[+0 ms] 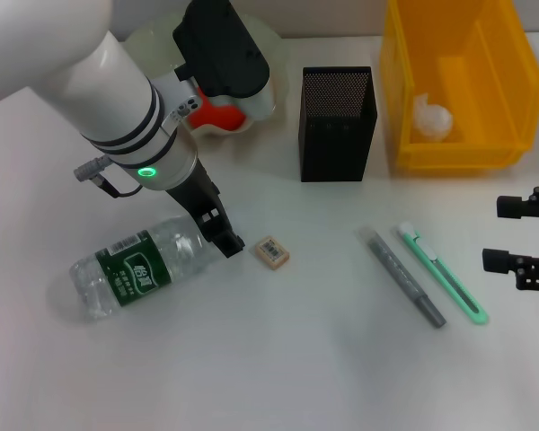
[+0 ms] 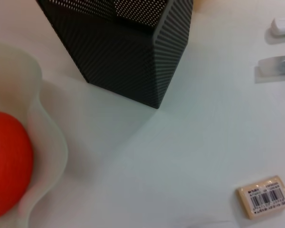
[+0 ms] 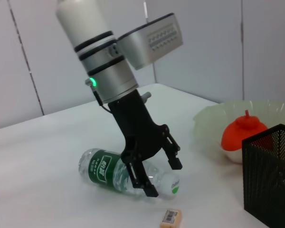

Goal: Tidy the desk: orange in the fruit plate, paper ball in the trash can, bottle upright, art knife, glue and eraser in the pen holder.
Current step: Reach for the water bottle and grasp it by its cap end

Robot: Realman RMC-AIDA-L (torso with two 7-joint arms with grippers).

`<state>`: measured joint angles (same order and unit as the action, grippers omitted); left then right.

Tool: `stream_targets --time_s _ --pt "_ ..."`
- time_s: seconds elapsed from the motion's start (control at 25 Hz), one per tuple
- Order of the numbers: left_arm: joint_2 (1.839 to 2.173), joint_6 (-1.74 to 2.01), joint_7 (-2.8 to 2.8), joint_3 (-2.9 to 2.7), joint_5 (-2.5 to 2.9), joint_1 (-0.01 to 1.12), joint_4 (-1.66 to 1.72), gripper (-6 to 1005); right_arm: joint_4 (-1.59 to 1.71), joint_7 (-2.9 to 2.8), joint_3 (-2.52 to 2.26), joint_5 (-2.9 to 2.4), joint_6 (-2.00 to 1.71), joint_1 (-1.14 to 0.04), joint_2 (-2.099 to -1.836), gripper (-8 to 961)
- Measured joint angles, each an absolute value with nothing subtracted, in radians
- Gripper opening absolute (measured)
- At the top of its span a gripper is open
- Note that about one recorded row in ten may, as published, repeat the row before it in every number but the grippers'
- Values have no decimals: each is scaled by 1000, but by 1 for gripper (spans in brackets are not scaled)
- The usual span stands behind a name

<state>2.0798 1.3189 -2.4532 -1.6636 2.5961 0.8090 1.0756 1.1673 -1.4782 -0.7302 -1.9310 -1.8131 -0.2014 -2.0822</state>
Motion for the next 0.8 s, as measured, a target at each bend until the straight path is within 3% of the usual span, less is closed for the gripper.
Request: stream_targets --time_s 0.56,0.8 --pt "2080 1284 -2463 -1692 2597 830 1029 806 1151 -1460 -728 -1933 -1812 -196 -2082 729" --pt "2080 1283 -2459 -1725 2599 835 1020 676 1143 -1453 -722 -1933 -1809 -197 -2082 729"
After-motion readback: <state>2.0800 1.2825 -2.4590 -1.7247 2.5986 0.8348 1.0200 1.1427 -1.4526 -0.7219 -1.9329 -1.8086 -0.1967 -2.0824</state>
